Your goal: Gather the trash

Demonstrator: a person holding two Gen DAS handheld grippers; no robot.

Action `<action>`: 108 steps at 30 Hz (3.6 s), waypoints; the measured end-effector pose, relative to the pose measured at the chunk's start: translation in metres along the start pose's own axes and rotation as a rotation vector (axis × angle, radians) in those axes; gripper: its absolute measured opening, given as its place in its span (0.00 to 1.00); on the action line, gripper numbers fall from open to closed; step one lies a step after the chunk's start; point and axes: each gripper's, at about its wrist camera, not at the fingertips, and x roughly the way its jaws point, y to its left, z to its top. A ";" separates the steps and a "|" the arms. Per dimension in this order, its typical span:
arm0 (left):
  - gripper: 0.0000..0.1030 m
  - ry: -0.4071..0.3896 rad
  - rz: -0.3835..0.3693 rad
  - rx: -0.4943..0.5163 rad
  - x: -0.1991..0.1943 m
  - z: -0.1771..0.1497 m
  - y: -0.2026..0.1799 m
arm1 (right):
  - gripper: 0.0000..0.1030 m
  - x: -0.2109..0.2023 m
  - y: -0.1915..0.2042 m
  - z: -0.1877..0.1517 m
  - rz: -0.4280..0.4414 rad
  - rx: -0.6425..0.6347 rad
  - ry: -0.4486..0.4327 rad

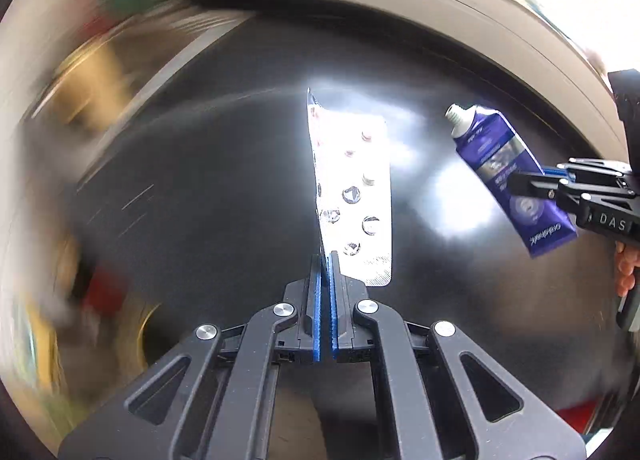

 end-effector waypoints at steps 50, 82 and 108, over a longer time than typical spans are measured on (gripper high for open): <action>0.94 -0.133 -0.194 0.283 0.005 0.024 -0.162 | 0.94 -0.159 -0.054 -0.242 -0.702 0.792 -0.218; 0.94 -0.048 -0.092 0.346 -0.015 -0.008 -0.288 | 0.94 -0.219 -0.110 -0.324 -0.614 0.934 -0.302; 0.94 0.004 -0.120 0.389 -0.002 -0.007 -0.304 | 0.94 -0.212 -0.127 -0.326 -0.590 0.945 -0.281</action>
